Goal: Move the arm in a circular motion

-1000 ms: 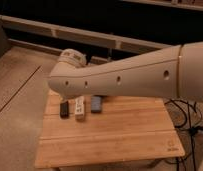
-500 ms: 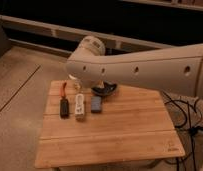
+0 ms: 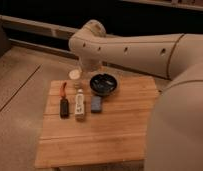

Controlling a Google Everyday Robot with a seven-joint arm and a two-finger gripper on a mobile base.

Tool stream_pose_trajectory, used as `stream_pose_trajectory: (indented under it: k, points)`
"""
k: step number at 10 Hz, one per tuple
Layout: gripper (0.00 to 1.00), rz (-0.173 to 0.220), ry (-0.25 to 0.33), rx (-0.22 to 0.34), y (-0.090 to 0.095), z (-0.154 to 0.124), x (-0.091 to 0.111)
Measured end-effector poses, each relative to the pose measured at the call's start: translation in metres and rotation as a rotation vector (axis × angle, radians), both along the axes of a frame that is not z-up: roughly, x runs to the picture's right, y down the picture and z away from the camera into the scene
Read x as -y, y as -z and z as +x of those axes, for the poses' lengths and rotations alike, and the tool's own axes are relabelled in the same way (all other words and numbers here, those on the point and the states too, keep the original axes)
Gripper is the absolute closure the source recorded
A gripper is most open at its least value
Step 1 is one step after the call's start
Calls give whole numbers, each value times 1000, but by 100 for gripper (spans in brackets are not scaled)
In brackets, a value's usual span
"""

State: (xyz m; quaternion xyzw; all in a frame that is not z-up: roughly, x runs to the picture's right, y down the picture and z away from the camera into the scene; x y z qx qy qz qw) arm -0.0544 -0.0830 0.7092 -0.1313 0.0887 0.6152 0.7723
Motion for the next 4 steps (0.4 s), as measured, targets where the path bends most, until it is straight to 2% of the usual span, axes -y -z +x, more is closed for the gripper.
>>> stream_pose_trajectory:
  k: [1,4]
  points:
    - [35,-7,47,36,-7,-24,6]
    - [35,-12,132,116,-12,-76,7]
